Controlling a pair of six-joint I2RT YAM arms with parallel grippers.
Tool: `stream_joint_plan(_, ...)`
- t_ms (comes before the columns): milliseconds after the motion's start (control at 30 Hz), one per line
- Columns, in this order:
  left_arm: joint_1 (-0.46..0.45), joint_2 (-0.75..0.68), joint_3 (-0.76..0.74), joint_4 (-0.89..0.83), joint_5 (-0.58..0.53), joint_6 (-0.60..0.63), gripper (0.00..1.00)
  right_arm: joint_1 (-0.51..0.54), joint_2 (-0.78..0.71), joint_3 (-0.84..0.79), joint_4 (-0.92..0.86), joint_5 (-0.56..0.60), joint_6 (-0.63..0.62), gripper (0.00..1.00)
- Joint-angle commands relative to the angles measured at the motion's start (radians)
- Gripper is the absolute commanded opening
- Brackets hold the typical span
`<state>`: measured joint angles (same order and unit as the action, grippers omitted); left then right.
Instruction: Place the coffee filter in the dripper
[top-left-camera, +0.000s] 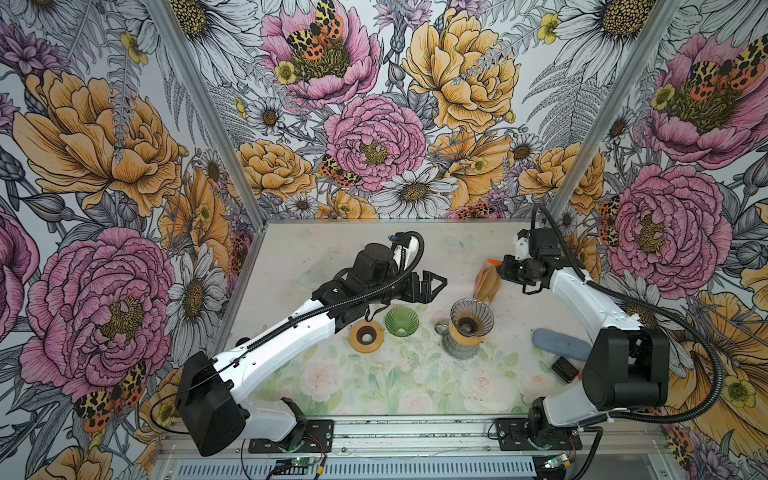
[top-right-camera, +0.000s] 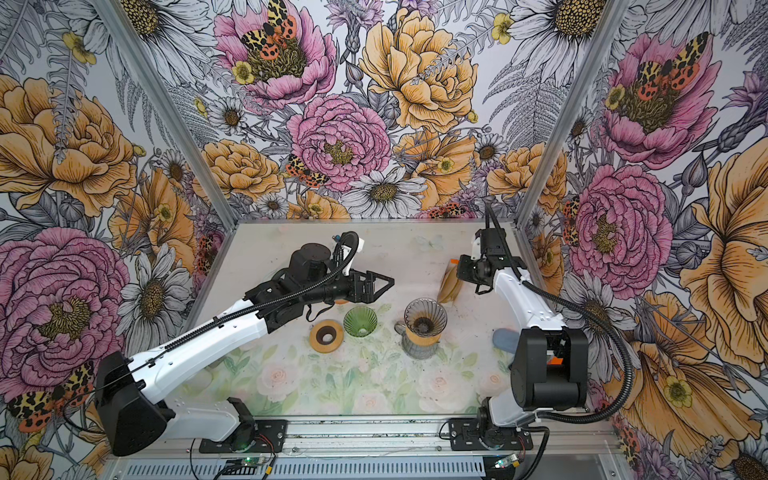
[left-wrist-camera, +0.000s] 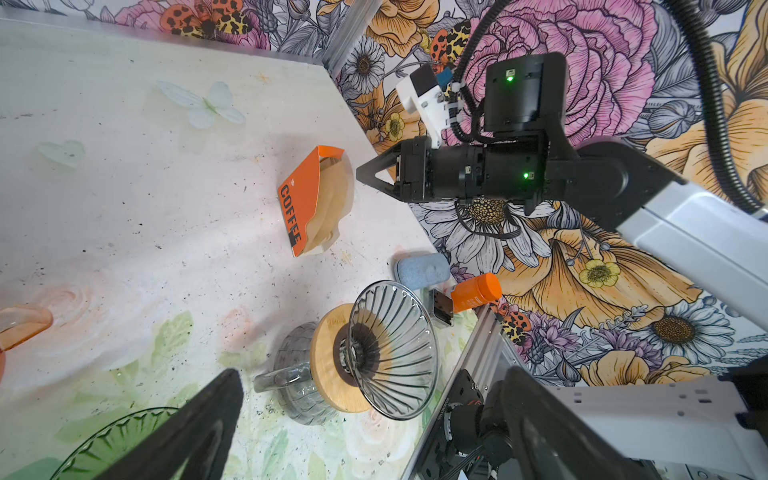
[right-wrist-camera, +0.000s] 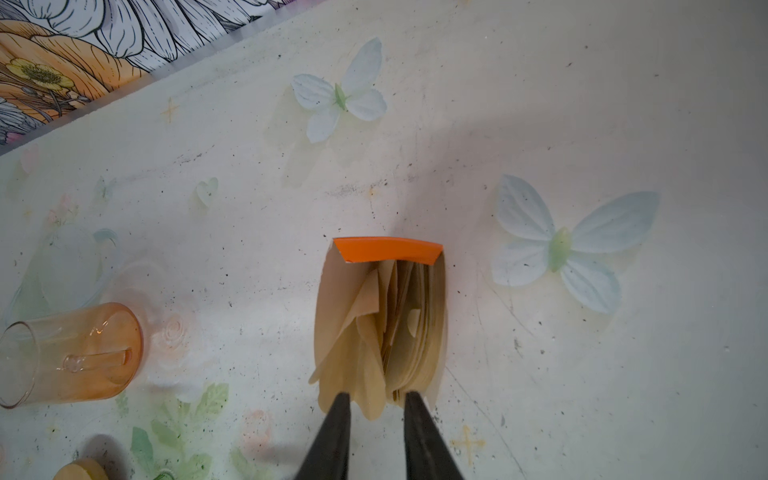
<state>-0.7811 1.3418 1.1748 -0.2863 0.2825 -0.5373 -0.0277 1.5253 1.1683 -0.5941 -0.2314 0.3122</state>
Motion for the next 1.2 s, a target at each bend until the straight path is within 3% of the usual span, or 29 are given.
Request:
stream_joint_plan(0,0.003,0.010,0.006,0.031,0.000,-0.013,0.99,-0.006,0.014,0.015,0.045,0.001,-0.007,0.25)
stream_joint_plan(200,0.002,0.018,0.033,0.010,-0.008,-0.013,0.99,-0.004,0.045,0.014,0.075,-0.026,0.000,0.24)
stream_joint_plan(700,-0.023,0.030,0.048,0.010,-0.014,-0.011,0.99,0.006,0.107,0.025,0.096,-0.047,0.006,0.08)
stream_joint_plan(933,-0.024,0.025,0.043,0.010,-0.017,-0.009,0.99,0.008,0.080,0.028,0.093,-0.046,0.007,0.01)
stream_joint_plan(1167,-0.024,0.025,0.044,0.013,-0.017,-0.007,0.99,0.008,0.024,0.028,0.076,-0.047,0.016,0.00)
